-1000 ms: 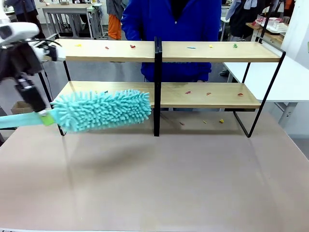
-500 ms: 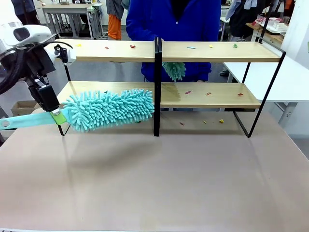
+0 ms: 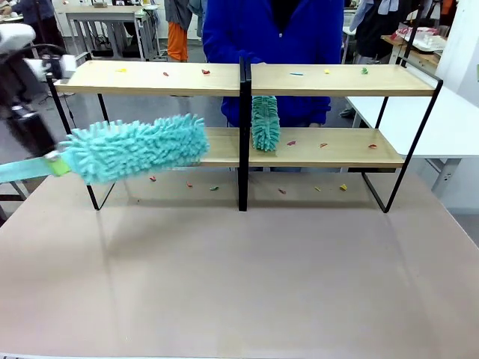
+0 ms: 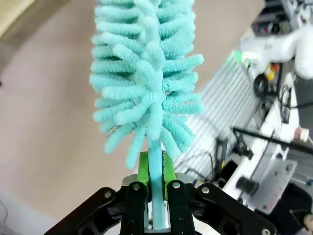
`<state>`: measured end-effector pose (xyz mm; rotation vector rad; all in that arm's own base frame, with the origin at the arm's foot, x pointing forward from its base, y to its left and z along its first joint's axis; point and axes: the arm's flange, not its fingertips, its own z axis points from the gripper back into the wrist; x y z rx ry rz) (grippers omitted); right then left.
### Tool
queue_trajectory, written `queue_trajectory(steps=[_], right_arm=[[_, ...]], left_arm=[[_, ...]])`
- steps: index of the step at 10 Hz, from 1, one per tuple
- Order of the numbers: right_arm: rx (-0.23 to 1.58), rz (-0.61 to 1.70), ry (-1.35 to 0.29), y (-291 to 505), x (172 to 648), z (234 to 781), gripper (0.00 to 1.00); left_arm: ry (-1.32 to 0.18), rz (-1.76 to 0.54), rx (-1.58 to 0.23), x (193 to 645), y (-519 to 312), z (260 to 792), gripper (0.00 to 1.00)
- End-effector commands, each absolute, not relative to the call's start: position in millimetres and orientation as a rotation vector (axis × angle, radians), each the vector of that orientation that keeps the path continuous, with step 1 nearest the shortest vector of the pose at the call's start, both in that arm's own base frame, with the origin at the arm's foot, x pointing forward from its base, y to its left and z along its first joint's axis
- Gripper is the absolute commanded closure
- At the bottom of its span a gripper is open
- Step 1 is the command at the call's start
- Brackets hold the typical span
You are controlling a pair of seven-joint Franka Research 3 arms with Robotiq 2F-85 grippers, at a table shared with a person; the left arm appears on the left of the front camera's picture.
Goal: Clean the shelves.
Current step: Clean a randomly selected level of the Shelf with the Duster.
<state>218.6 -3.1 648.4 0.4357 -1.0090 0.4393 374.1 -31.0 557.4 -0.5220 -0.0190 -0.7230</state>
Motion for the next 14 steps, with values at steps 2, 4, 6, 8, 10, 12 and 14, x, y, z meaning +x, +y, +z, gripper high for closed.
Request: queue_trajectory(steps=[2,4,6,8,10,12,14], right_arm=[[0.437,0.439,-1.008,-3.5,218.1,648.7,0.0],[0.437,0.439,-1.008,-3.5,218.1,648.7,0.0],[0.437,0.439,-1.008,-3.5,218.1,648.7,0.0],[0.437,0.439,-1.008,-3.5,218.1,648.7,0.0],[0.437,0.439,-1.008,-3.5,218.1,648.7,0.0],[0.437,0.439,-1.008,-3.5,218.1,648.7,0.0],[0.437,0.439,-1.008,-3.5,218.1,648.7,0.0]], left_arm=[[0.072,-0.887,-0.418,294.2,58.7,572.4,0.87],[-0.031,-0.729,-0.445,258.8,113.3,574.5,0.87],[-0.073,-0.702,-0.497,259.3,117.8,568.9,0.87],[-0.007,-0.674,-0.519,289.7,80.1,563.6,0.87],[0.061,-0.726,-0.518,318.2,32.1,559.4,0.87],[0.05,-0.691,-0.486,344.8,-21.7,560.3,0.87],[-0.018,-0.641,-0.423,360.4,-72.5,561.4,0.87]])
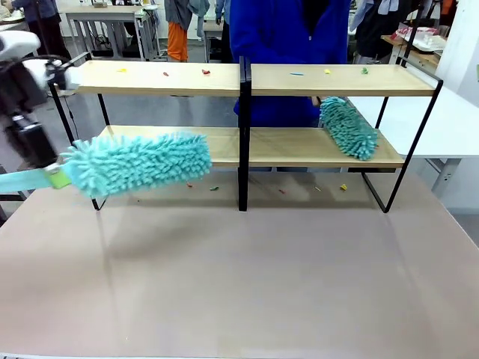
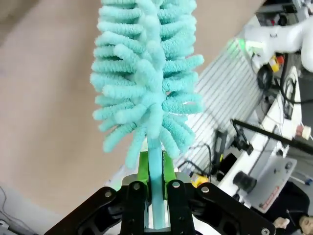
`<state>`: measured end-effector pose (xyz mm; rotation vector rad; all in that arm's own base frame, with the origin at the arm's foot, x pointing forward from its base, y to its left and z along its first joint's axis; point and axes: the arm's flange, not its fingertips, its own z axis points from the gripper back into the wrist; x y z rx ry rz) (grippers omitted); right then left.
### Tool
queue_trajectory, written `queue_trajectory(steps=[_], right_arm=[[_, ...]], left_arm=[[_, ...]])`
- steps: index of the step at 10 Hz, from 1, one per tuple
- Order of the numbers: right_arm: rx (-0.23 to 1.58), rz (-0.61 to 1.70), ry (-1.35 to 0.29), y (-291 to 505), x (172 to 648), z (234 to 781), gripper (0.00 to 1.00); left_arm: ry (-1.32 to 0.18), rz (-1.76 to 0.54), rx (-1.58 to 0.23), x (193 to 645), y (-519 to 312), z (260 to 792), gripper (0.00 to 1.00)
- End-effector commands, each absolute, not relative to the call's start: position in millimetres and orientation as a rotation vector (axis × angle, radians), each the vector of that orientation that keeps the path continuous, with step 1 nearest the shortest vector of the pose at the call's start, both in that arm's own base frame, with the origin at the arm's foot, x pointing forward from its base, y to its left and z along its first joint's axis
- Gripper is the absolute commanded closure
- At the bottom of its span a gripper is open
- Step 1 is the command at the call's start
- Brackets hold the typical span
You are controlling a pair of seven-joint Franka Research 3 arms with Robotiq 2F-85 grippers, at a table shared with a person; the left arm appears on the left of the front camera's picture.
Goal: Clean the shelves.
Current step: Clean a randomly selected level of the Shelf with the Duster.
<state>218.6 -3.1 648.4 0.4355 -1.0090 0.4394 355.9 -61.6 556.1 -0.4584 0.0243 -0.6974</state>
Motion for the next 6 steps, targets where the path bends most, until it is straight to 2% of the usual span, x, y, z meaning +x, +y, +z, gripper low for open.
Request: queue_trajectory(steps=[1,2,4,6], right_arm=[[0.437,0.439,-1.008,-3.5,218.1,648.7,0.0],[0.437,0.439,-1.008,-3.5,218.1,648.7,0.0],[0.437,0.439,-1.008,-3.5,218.1,648.7,0.0],[0.437,0.439,-1.008,-3.5,218.1,648.7,0.0]], left_arm=[[0.011,-0.669,-0.421,364.0,-96.9,558.4,0.87],[-0.042,-0.604,-0.375,369.5,-118.8,554.8,0.87],[-0.077,-0.558,-0.436,385.2,-147.9,554.5,0.87],[-0.14,-0.416,-0.41,393.1,-156.2,548.1,0.87]])
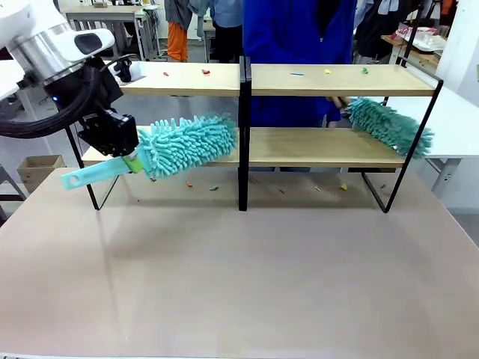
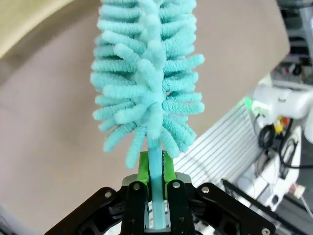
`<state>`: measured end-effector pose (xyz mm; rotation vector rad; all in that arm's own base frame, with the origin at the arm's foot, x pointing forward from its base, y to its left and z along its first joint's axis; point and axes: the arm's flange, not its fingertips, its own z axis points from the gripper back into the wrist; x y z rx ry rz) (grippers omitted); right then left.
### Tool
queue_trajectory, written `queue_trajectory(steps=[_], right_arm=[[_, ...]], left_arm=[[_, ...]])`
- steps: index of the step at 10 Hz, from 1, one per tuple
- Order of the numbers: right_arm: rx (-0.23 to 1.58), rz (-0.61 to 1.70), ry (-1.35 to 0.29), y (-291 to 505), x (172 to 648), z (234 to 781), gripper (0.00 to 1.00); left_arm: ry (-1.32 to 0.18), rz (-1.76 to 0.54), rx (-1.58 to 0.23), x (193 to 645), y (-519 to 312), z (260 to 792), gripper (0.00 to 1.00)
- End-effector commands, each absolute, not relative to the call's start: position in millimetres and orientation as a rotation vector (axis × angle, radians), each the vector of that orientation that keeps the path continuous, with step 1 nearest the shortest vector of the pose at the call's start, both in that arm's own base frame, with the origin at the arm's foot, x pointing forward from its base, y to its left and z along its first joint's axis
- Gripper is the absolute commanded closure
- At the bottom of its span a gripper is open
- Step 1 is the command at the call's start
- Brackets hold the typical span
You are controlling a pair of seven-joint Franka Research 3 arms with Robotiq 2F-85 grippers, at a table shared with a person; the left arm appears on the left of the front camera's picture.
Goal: Clean the shelves.
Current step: Clean a randomly selected level of the Shelf with the Duster.
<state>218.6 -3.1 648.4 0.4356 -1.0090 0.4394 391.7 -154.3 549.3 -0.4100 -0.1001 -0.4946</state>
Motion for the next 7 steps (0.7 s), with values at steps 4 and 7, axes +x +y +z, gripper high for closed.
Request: queue_trajectory(steps=[4,7], right_arm=[[0.437,0.439,-1.008,-3.5,218.1,648.7,0.0],[0.437,0.439,-1.008,-3.5,218.1,648.7,0.0]], left_arm=[[-0.242,-0.202,-0.299,406.4,-140.7,528.4,0.87],[-0.176,-0.22,-0.293,414.4,-138.5,514.1,0.87]])
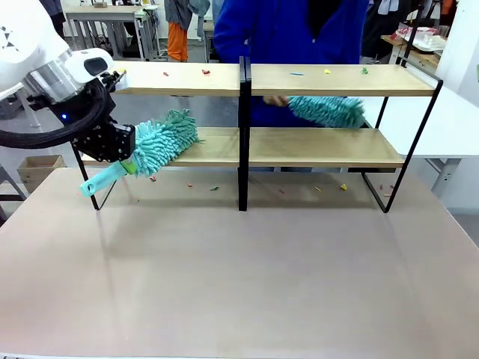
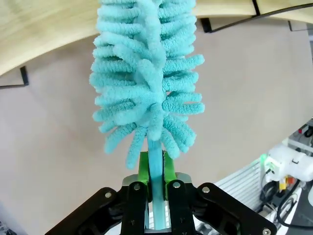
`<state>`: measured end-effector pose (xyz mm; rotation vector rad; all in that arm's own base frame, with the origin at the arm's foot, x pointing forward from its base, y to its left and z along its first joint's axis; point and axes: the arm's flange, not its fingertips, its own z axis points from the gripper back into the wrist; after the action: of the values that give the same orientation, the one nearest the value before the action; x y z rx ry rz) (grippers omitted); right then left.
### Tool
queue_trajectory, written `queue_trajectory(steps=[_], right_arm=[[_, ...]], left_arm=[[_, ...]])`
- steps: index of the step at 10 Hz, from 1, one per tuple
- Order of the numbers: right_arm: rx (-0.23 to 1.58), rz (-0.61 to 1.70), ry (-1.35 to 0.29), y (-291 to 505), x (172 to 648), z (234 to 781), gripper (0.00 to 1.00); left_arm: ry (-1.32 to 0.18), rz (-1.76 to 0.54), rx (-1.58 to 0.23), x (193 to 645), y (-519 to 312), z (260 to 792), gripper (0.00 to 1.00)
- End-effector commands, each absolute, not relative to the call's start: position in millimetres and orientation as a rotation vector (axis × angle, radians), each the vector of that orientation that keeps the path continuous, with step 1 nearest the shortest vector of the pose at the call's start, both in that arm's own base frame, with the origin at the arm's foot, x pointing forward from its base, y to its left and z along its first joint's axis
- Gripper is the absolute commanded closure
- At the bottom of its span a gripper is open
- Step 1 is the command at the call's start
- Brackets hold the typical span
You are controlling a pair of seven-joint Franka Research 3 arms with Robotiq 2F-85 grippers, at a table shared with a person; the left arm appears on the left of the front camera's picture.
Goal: Clean the shelves.
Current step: Clean a randomly selected level of the Shelf with the Duster.
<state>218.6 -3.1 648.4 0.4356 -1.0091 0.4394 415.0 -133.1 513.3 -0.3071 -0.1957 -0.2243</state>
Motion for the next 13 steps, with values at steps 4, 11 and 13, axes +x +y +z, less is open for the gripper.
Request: queue_trajectory(steps=[4,11,13], right_arm=[[0.437,0.439,-1.008,-3.5,218.1,648.7,0.0],[0.437,0.439,-1.008,-3.5,218.1,648.7,0.0],[0.437,0.439,-1.008,-3.5,218.1,648.7,0.0]], left_arm=[[-0.2,-0.238,-0.346,414.0,-140.8,518.4,0.87],[-0.224,-0.02,-0.117,406.5,-110.8,518.6,0.87],[-0.255,0.162,0.052,393.7,-82.2,532.0,0.87]])
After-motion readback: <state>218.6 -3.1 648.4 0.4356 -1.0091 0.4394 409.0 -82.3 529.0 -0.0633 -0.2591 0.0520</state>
